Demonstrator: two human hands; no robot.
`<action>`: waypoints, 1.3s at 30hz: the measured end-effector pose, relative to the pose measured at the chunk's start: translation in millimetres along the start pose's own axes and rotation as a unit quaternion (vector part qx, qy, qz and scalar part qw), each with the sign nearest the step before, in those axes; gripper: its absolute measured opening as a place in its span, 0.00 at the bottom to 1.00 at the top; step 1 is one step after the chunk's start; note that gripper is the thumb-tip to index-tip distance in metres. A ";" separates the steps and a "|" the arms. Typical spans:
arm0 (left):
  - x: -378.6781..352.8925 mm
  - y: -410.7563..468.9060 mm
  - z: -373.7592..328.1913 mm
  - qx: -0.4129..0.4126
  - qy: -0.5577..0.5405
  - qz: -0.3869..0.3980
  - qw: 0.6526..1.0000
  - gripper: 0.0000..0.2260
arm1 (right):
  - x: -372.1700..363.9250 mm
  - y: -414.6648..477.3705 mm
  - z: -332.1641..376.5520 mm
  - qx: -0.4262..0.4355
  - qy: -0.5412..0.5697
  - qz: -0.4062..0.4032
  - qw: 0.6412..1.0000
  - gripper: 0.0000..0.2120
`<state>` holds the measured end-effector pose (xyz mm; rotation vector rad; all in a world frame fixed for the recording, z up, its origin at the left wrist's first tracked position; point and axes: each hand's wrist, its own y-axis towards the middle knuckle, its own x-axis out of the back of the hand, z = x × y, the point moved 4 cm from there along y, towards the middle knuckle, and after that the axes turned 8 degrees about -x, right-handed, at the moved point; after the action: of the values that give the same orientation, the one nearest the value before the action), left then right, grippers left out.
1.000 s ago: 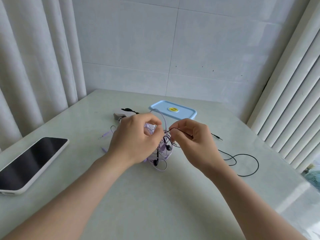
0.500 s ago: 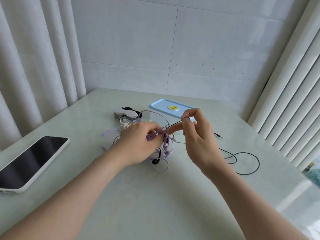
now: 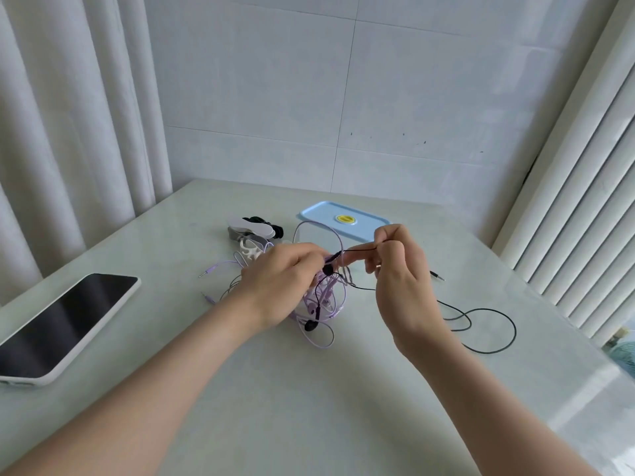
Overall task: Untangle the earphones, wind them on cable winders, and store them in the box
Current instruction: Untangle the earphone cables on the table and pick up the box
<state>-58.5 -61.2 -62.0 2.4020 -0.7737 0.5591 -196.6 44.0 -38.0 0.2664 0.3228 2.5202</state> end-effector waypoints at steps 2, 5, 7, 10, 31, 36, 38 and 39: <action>-0.9 0.7 1.3 -0.010 0.000 -0.011 1.000 0.21 | -2.3 -1.1 0.4 0.021 -0.045 0.005 0.999 0.06; -1.1 0.8 4.6 -0.003 -0.007 -0.026 1.000 0.21 | -2.3 -0.4 -0.9 0.028 -0.068 -0.018 0.997 0.08; -1.0 0.3 4.6 -0.003 -0.003 -0.018 1.000 0.19 | -1.0 -0.8 -1.6 0.026 -0.061 -0.020 0.998 0.08; -3.0 -1.2 3.9 -0.007 0.012 0.010 1.000 0.20 | 0.4 -2.8 -2.5 0.039 -0.080 -0.014 0.996 0.07; 2.3 -1.7 6.1 0.054 -0.115 0.012 0.992 0.12 | 0.3 12.7 -21.9 0.076 -0.269 0.023 0.960 0.07; 1.1 0.3 12.0 0.078 -0.121 -0.010 0.990 0.08 | -2.2 9.5 -15.5 0.020 -0.067 0.080 0.994 0.05; 1.5 1.1 14.8 0.094 -0.107 -0.024 0.989 0.09 | 0.3 11.7 -17.1 0.009 -0.053 0.055 0.997 0.05; 2.3 1.4 15.9 0.102 -0.106 -0.031 0.989 0.10 | 2.8 13.0 -18.1 0.011 -0.079 0.035 0.996 0.05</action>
<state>-54.3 -72.8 -72.4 2.6971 -0.7582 0.3768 -210.3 32.0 -51.1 0.4911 0.2821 2.5457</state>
